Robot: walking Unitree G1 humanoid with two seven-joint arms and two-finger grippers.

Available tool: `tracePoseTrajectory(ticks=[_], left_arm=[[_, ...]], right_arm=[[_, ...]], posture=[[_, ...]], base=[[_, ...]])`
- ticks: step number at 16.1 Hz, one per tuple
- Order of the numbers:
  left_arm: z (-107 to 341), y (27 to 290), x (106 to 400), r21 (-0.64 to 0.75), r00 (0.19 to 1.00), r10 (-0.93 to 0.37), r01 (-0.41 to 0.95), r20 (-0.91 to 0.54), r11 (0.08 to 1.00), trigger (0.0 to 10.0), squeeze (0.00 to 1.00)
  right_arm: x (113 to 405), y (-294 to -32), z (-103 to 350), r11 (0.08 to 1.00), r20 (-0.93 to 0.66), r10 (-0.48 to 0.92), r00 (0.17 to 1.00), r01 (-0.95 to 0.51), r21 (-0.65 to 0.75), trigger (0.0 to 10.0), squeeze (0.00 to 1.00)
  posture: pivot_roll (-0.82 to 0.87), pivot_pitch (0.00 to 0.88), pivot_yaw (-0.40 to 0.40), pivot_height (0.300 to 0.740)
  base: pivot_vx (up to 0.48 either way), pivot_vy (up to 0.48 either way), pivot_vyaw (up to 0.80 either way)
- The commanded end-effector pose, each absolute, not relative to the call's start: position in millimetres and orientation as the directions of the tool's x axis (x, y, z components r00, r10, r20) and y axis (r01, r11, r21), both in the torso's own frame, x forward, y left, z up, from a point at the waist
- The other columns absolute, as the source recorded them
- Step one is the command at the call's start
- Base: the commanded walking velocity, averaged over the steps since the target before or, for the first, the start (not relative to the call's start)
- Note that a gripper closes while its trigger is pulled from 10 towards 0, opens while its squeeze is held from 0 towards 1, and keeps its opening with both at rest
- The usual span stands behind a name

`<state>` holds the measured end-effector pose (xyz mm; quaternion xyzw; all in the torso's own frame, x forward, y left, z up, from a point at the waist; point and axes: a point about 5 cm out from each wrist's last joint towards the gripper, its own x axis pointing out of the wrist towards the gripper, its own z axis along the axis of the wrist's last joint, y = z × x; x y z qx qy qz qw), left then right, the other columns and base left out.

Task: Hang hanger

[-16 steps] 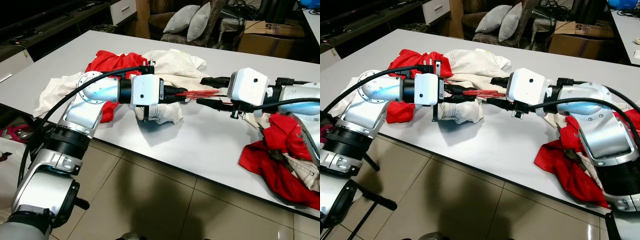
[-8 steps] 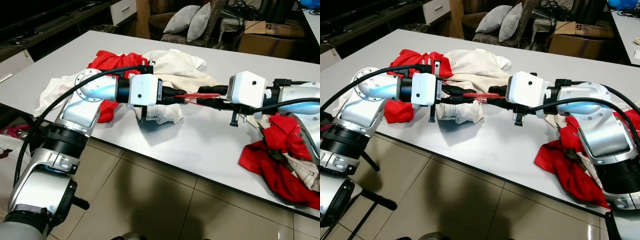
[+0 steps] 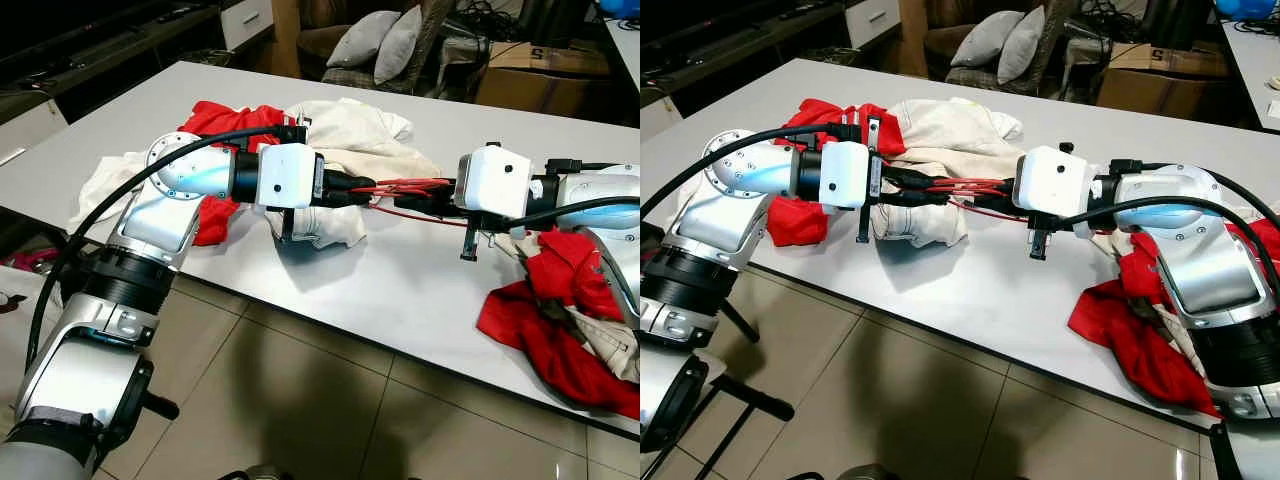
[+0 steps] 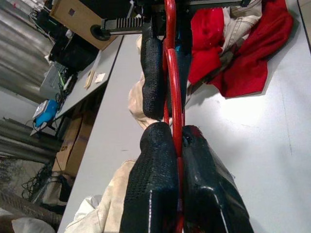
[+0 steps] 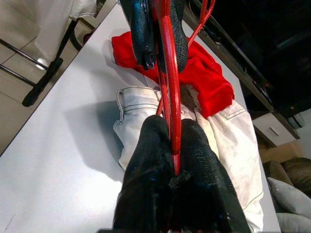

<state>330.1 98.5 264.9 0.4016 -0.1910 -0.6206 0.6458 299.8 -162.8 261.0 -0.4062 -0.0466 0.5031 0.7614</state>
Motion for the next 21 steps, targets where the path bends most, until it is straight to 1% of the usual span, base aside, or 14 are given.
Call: tracePoseTrajectory(ticks=[1,2,4,5,6,9,10,11,13,15,17,19,20,21], left_arm=[[276.4,89.4,322.3,0.785,0.092,-0.964,0.602,-0.249,-0.146,0.0,0.00],[276.2,90.3,322.8,0.784,0.097,-0.963,0.603,-0.250,-0.143,0.0,0.00],[276.9,93.6,326.3,0.796,0.144,-0.964,0.597,-0.224,-0.096,0.0,0.00],[274.9,96.9,326.6,0.769,0.129,-0.962,0.629,-0.243,-0.110,10.0,0.53],[274.8,99.5,326.2,0.745,0.104,-0.964,0.657,-0.245,-0.118,10.0,1.00],[282.2,104.3,325.7,0.762,0.123,-0.968,0.641,-0.220,-0.091,10.0,1.00],[283.4,106.4,325.8,0.753,0.127,-0.968,0.653,-0.214,-0.081,10.0,0.43],[284.6,108.3,326.1,0.744,0.130,-0.969,0.664,-0.210,-0.072,10.0,0.00],[291.8,113.9,324.5,0.727,0.120,-0.976,0.685,-0.181,-0.050,10.0,0.00],[300.0,118.5,320.1,0.719,0.109,-0.981,0.693,-0.162,-0.041,10.0,0.00],[300.3,122.3,318.6,0.702,0.133,-0.982,0.712,-0.136,-0.001,10.0,0.00],[293.9,148.2,333.0,0.586,0.342,-0.939,0.768,-0.035,0.258,10.0,0.00],[288.3,165.9,339.6,0.529,0.467,-0.883,0.742,0.030,0.411,10.0,0.00],[272.8,186.5,345.9,0.443,0.635,-0.771,0.677,0.051,0.588,10.0,0.00]], right_arm=[[304.9,-169.4,267.0,0.200,-0.326,0.785,0.526,-0.714,-0.671,0.0,0.00],[304.8,-169.6,267.2,0.200,-0.325,0.785,0.526,-0.713,-0.672,0.0,0.00],[303.9,-170.0,267.6,0.198,-0.322,0.790,0.522,-0.714,-0.672,0.0,0.00],[303.0,-169.5,268.2,0.193,-0.320,0.795,0.515,-0.716,-0.671,0.0,0.00],[302.5,-169.6,268.5,0.191,-0.320,0.798,0.511,-0.718,-0.670,0.0,0.00],[301.2,-171.7,267.1,0.190,-0.327,0.798,0.507,-0.726,-0.660,0.0,0.00],[300.3,-173.5,265.5,0.200,-0.328,0.794,0.511,-0.730,-0.654,0.0,0.00],[299.4,-175.3,263.5,0.206,-0.331,0.791,0.515,-0.734,-0.647,0.0,0.00],[297.1,-180.4,258.4,0.219,-0.346,0.777,0.526,-0.741,-0.635,0.0,0.00],[294.9,-189.6,253.7,0.255,-0.358,0.756,0.548,-0.750,-0.610,0.0,0.00],[292.9,-196.0,248.9,0.307,-0.351,0.740,0.574,-0.752,-0.584,0.0,0.00],[287.8,-200.5,237.7,0.417,-0.306,0.712,0.632,-0.731,-0.541,0.0,0.00],[287.3,-201.4,234.8,0.515,-0.237,0.688,0.686,-0.691,-0.507,0.0,0.00],[286.6,-200.9,231.4,0.642,-0.144,0.647,0.748,-0.637,-0.426,0.0,0.00]], posture=[[-0.06,0.000,0.060,0.740],[-0.06,0.000,0.060,0.740],[-0.07,0.000,0.059,0.740],[-0.07,0.000,0.058,0.740],[-0.07,0.000,0.057,0.740],[-0.07,0.000,0.054,0.740],[-0.07,0.000,0.054,0.740],[-0.07,0.000,0.056,0.740],[-0.08,0.000,0.057,0.740],[-0.08,0.000,0.054,0.740],[-0.08,0.000,0.050,0.740],[-0.08,0.000,0.057,0.740],[-0.08,0.000,0.053,0.740],[-0.08,0.000,0.043,0.740]], base=[[0.000,0.000,0.00],[0.000,0.000,0.00],[0.000,0.000,0.00],[0.000,0.000,0.00],[0.000,0.000,0.00],[0.000,0.000,0.00],[0.000,0.000,0.00],[0.000,0.000,0.00],[0.000,0.000,0.00],[0.000,0.000,0.00],[0.000,0.000,0.00],[0.000,0.000,0.00],[0.000,0.000,0.00],[0.000,0.000,0.00]])
